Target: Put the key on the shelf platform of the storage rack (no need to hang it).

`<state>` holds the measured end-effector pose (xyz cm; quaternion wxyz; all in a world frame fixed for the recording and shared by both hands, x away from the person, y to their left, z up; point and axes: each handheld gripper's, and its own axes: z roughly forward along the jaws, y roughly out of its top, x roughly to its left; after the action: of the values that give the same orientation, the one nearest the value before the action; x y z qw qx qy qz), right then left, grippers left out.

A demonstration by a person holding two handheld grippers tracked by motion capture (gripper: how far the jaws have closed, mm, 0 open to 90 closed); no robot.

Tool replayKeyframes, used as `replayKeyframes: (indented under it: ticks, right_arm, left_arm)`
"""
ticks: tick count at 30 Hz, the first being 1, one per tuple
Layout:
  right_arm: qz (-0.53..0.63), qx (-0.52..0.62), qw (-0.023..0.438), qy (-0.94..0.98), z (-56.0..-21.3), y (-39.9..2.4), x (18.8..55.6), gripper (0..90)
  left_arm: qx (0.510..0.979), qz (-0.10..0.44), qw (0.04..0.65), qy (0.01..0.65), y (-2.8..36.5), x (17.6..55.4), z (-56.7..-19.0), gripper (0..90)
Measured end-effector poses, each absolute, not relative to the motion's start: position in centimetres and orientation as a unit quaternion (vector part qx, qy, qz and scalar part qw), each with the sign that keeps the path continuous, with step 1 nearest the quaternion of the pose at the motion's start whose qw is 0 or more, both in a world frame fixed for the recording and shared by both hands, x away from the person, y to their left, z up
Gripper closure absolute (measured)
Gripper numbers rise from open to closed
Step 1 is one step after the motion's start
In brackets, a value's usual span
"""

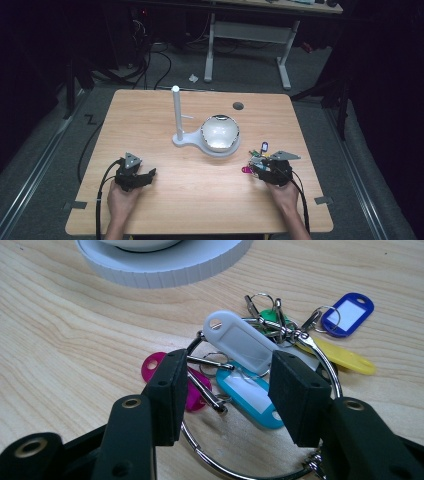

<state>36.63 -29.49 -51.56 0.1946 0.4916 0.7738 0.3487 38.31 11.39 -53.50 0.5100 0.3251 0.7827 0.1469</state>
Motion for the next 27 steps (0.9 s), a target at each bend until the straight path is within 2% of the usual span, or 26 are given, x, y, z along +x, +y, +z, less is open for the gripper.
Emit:
replayKeyframes:
  ticks: [9,21,27]
  right_arm:
    - [0.335,0.486,0.192,0.784,-52.1,-29.1,37.2,55.2]
    - [0.331,0.454,0.183,0.807,-52.2,-28.0,37.8,78.8]
    - [0.333,0.442,0.189,0.811,-52.2,-27.9,37.7,83.4]
  left_arm:
    - [0.325,0.147,0.510,0.783,11.4,38.3,-53.5,32.1]
    - [0.325,0.147,0.510,0.783,11.4,38.3,-53.5,32.1]
    - [0.325,0.147,0.510,0.783,11.4,38.3,-53.5,32.1]
